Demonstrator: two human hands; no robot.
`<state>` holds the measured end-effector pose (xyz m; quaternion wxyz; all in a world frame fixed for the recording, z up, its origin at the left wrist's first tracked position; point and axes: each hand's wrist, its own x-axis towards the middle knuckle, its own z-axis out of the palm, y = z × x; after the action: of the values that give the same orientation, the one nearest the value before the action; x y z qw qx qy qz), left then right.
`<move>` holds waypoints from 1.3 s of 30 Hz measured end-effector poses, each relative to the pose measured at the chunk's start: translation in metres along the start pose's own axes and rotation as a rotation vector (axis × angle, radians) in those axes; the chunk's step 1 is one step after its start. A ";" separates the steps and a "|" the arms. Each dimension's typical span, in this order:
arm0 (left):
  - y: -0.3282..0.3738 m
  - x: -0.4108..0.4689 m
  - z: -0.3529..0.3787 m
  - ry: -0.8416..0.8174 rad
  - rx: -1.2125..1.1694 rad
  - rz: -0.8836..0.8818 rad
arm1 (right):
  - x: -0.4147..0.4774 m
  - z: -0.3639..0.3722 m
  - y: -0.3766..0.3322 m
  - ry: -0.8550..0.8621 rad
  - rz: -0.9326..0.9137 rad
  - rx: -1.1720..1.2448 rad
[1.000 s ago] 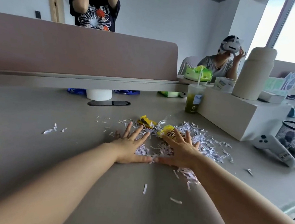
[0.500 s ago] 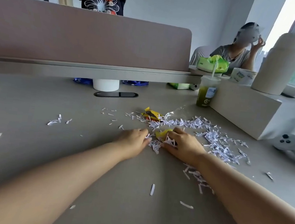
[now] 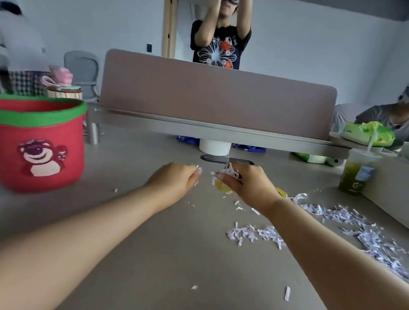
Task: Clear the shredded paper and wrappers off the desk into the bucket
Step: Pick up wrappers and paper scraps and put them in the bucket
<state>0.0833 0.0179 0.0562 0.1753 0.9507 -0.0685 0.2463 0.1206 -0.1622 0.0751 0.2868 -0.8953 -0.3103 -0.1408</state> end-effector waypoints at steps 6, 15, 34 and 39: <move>-0.073 -0.020 -0.093 0.153 0.170 -0.103 | 0.063 0.038 -0.088 0.013 -0.181 0.139; -0.154 -0.014 -0.213 0.346 0.307 -0.162 | 0.151 0.069 -0.207 0.077 -0.385 0.335; -0.241 0.014 -0.224 -0.106 0.119 -0.392 | 0.230 0.131 -0.252 0.108 -0.365 0.497; -0.242 -0.006 -0.224 0.169 0.179 -0.308 | 0.235 0.142 -0.264 0.023 -0.390 0.483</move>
<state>0.0306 0.3255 0.1638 0.1310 0.9377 0.1148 0.3006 0.1435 0.2041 0.1752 0.4624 -0.7231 -0.4976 -0.1255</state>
